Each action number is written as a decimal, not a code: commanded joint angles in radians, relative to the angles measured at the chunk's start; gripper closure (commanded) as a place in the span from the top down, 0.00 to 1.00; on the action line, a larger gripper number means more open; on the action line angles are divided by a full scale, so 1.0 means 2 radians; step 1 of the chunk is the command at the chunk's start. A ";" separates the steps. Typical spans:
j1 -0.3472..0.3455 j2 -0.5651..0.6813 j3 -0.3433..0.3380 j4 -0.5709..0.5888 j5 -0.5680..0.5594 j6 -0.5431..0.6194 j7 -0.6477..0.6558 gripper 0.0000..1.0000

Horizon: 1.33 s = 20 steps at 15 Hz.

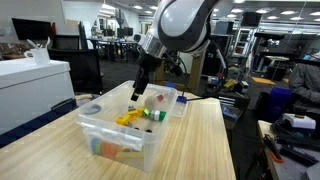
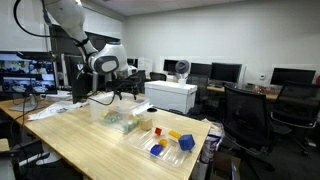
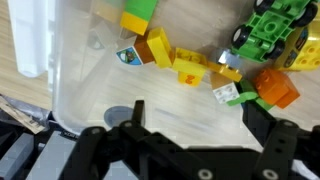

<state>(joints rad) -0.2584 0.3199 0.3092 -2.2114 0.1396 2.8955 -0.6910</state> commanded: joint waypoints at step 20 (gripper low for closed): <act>0.167 0.163 -0.111 0.177 -0.262 -0.190 -0.038 1.00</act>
<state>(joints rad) 0.0716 0.6359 0.0841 -1.8709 -0.3612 2.5403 -0.7499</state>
